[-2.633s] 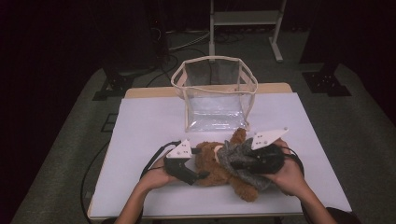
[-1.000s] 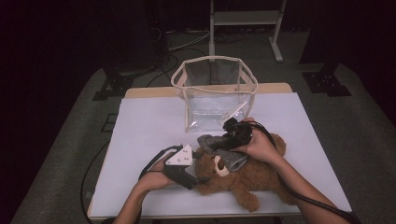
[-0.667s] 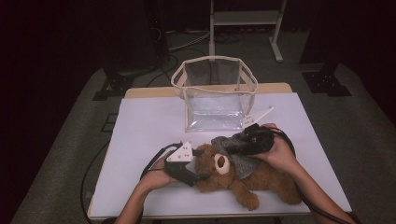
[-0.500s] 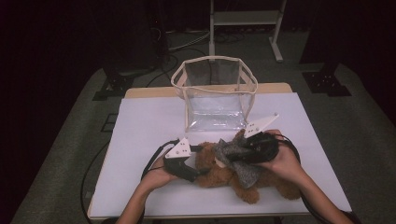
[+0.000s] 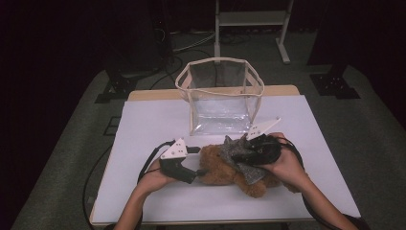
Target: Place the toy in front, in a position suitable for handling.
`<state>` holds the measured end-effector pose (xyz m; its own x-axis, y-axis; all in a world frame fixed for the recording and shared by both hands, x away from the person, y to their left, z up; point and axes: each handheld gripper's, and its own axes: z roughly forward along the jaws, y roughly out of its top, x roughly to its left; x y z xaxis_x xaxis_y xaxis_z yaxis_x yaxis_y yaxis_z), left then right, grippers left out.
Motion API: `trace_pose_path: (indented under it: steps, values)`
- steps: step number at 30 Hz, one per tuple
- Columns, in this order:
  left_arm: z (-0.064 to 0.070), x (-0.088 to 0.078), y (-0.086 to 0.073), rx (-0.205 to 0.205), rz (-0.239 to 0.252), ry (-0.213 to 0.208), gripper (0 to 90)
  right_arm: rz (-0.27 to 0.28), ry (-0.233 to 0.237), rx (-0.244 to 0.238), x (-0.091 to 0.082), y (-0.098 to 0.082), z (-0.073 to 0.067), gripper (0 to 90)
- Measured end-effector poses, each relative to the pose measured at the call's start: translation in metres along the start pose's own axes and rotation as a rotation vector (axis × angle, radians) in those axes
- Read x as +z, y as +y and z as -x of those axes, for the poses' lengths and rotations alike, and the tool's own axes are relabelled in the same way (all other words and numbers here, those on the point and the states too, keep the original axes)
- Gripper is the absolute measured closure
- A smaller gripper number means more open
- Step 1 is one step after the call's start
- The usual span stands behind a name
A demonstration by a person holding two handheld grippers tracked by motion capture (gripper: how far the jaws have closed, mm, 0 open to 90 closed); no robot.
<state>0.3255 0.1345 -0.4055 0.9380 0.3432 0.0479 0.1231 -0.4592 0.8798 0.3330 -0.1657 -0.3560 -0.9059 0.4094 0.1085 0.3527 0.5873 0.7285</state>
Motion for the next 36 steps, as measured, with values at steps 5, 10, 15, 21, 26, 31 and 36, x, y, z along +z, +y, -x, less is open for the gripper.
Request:
trace_pose_path:
  steps: [5,10,15,21,26,31,36]
  values:
    - [-0.004,-0.011,-0.002,-0.002,-0.001,0.013,20.2,0.014,-0.002,-0.050,0.001,0.018,-0.013,74.2]
    - [-0.003,-0.014,-0.003,-0.002,0.004,-0.010,20.1,-0.012,0.011,-0.116,0.017,0.038,-0.023,74.1]
    - [0.000,-0.010,-0.004,0.032,-0.039,-0.036,19.6,-0.064,0.040,-0.164,0.042,0.050,-0.032,74.1]
    - [-0.002,-0.024,-0.004,0.040,-0.022,-0.047,18.7,-0.095,0.077,-0.161,0.060,0.051,-0.035,74.0]
    - [-0.007,-0.037,-0.006,0.035,-0.011,-0.015,17.2,-0.082,0.079,-0.164,0.045,0.051,-0.031,74.1]
    - [-0.015,-0.051,-0.009,0.018,-0.002,0.026,17.2,-0.082,0.066,-0.146,0.030,0.048,-0.029,74.1]
    - [-0.017,-0.058,-0.009,0.013,0.013,0.042,15.2,-0.106,0.091,-0.160,0.049,0.046,-0.038,74.1]
